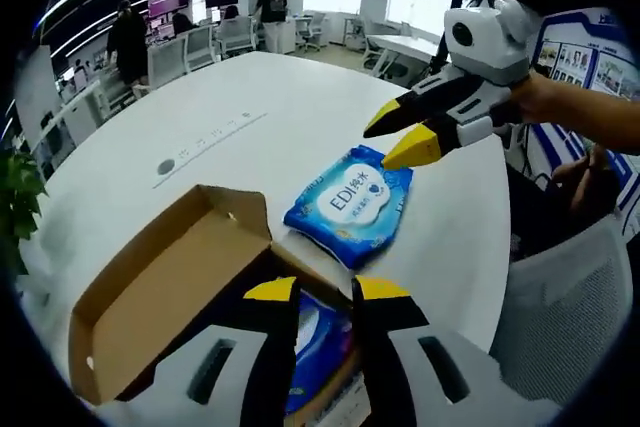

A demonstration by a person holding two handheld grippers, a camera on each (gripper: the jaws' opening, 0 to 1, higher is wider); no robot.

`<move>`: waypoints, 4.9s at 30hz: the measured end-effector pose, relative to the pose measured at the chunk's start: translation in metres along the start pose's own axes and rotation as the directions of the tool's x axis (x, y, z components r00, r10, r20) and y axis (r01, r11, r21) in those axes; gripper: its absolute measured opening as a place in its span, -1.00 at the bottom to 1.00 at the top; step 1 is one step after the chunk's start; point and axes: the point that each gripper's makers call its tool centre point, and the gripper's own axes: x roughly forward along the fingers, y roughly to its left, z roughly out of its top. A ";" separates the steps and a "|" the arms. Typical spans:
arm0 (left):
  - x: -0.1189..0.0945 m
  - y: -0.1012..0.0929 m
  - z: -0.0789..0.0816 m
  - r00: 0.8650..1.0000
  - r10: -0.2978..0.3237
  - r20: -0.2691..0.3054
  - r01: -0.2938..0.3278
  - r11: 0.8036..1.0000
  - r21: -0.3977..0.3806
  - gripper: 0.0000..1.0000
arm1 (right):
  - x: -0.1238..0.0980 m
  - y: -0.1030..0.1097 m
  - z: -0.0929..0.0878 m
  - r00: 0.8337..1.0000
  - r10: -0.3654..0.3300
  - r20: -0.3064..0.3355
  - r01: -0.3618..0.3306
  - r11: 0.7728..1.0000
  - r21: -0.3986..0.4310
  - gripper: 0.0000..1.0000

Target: Operate the shoe box by opening the lid, removing the specified soft item, and placing it in the target area until the item is outside and the box remains undamaged.

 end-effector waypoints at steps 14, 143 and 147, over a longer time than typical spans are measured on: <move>-0.016 0.020 -0.031 0.999 0.016 -0.048 -0.015 1.000 0.020 -0.50 | 0.030 0.048 0.026 0.994 0.110 -0.012 -0.110 0.989 -0.099 -0.47; 0.015 -0.106 0.079 0.971 -0.236 -0.025 0.237 0.960 0.148 -1.00 | -0.035 0.002 0.016 0.992 -0.030 -0.122 -0.005 0.959 -0.282 -1.00; 0.023 -0.112 0.086 0.970 -0.241 -0.027 0.242 0.957 0.161 -1.00 | -0.043 -0.005 0.012 0.991 -0.043 -0.128 0.006 0.960 -0.280 -1.00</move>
